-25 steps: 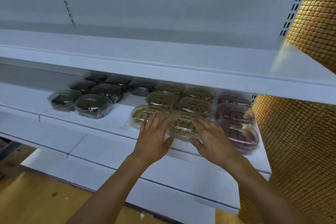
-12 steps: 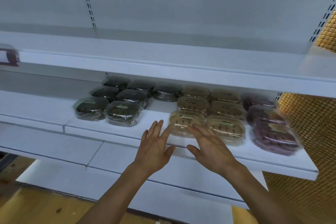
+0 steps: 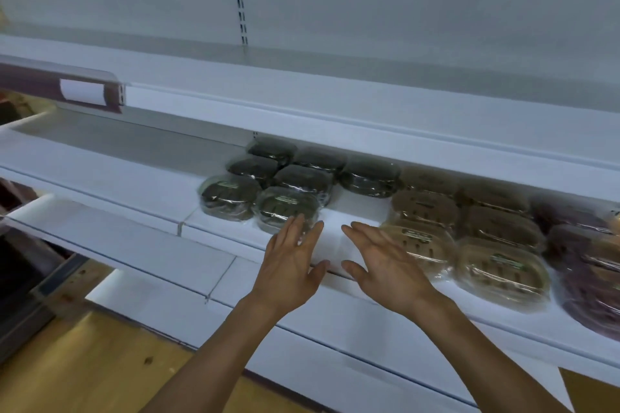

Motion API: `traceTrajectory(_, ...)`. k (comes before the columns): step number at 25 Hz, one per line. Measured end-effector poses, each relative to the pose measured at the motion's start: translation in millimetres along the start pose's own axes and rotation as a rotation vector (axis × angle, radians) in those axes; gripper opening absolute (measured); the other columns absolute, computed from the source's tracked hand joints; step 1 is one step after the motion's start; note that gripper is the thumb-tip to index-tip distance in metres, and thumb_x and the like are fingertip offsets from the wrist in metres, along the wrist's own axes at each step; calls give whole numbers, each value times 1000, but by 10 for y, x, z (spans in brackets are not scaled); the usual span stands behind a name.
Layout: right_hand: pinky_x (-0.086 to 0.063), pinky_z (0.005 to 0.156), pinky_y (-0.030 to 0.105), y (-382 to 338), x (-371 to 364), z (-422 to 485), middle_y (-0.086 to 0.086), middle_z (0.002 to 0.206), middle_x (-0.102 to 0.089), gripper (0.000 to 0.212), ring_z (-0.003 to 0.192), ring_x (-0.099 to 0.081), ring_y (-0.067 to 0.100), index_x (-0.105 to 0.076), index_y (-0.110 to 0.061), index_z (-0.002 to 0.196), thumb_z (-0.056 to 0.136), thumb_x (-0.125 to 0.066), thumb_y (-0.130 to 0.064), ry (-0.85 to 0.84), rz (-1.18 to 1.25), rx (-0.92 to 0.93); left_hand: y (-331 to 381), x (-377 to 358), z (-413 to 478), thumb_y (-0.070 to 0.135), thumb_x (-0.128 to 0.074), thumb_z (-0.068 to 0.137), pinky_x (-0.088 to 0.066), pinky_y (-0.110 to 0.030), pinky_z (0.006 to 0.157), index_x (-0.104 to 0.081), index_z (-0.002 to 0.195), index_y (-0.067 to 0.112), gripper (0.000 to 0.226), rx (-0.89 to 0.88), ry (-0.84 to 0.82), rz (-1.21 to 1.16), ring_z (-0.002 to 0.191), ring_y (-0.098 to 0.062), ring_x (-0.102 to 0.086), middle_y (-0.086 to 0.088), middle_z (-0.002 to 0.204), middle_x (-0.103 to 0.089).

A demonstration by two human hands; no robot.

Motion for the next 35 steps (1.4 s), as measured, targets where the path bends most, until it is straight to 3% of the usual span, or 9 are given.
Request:
traceTrajectory(5, -16, 117, 27, -305, -93, 664, -8, 160, -25, 62, 145, -21, 13, -25, -27, 154, 99, -49, -42, -5, 50, 120, -501, 222, 218, 47, -54, 95, -26, -47, 119, -25, 155, 28, 70, 39, 64, 52, 151, -26, -14, -5, 163, -20)
traceTrajectory(10, -16, 117, 25, -451, -241, 1017, -6, 158, -28, 65, 143, -24, 13, -27, -22, 154, 97, -52, -40, -45, 34, 202, -814, 314, 307, 46, -53, 97, -20, -47, 122, -26, 156, 24, 69, 83, 79, 66, 153, -25, -6, -5, 165, -17)
traceTrajectory(17, -21, 118, 29, -616, -356, 1310, -7, 157, -29, 65, 141, -26, 14, -26, -24, 154, 98, -51, -46, -27, 19, 87, -1310, 293, 594, 55, -43, 98, -13, -48, 123, -27, 155, 25, 67, -2, 22, 39, 153, -26, -5, -8, 163, -20)
traceTrajectory(21, -25, 118, 32, -948, -479, 1449, -9, 154, -34, 60, 140, -29, 15, -31, -27, 151, 97, -51, -47, 38, 31, -9, -1779, 401, 702, 70, -21, 88, -16, -51, 121, -28, 154, 28, 79, -55, -8, 19, 152, -26, -8, -7, 163, -20)
traceTrajectory(24, -21, 116, 30, -1232, -633, 1539, -8, 154, -35, 56, 141, -30, 15, -33, -27, 150, 99, -49, -45, 49, 1, -86, -2152, 556, 756, 72, -21, 89, -22, -52, 119, -29, 153, 31, 77, -77, -22, -12, 149, -29, -15, -7, 159, -25)
traceTrajectory(29, -24, 117, 35, -1543, -840, 1576, 2, 151, -41, 55, 139, -36, 20, -34, -19, 151, 101, -41, -43, 66, -62, -150, -2554, 672, 758, 59, -35, 98, -18, -46, 120, -14, 157, 30, 69, 0, -157, -183, 151, -28, -3, -9, 165, -4)
traceTrajectory(32, -24, 118, 37, -1594, -930, 1706, 5, 151, -42, 65, 140, -36, 22, -33, -16, 151, 98, -29, -53, 74, -115, -197, -2647, 647, 781, 56, -36, 99, -30, -40, 115, -7, 157, 32, 69, 27, -246, -364, 150, -28, -16, -5, 164, -5)
traceTrajectory(35, -24, 117, 39, -1603, -1010, 1888, 9, 151, -43, 71, 139, -37, 25, -35, -13, 150, 97, -22, -58, 87, -137, -234, -2681, 616, 841, 52, -38, 100, -38, -24, 97, -3, 157, 31, 70, -10, -254, -445, 135, -22, -40, -4, 155, -22)
Point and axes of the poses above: each hand's wrist, its own z-axis towards the middle knuckle, its own x-axis out of the back of the hand, y = z × x, the point moved 5 cm from there along z, towards the middle knuckle
